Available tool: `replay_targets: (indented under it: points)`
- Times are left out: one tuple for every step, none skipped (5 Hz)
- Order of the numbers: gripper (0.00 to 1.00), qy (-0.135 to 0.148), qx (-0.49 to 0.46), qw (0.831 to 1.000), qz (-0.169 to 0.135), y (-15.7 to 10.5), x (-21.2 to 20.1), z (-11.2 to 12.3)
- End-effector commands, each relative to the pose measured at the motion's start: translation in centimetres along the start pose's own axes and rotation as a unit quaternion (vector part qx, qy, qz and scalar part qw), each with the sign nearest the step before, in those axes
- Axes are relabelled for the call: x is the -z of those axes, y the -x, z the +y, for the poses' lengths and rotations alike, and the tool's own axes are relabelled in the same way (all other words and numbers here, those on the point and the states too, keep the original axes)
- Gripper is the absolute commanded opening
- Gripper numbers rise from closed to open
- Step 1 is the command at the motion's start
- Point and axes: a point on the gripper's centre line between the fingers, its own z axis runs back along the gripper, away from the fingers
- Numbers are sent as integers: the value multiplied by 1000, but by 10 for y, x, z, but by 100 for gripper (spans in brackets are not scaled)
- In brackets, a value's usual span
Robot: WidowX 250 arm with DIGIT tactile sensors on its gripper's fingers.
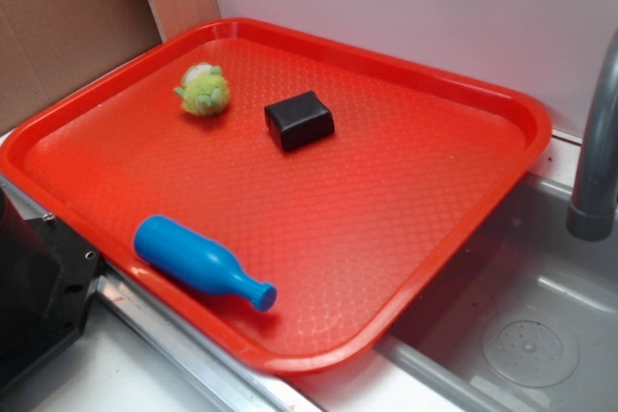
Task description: Grab the green animal.
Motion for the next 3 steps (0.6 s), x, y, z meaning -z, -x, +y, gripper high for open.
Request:
replay_targets:
  points:
    - [100,0,0,1000,0,0,0,0]
    - [100,2,-45,999,-10,-5,1,8]
    - [100,2,-137,990,-18,-16,13,18]
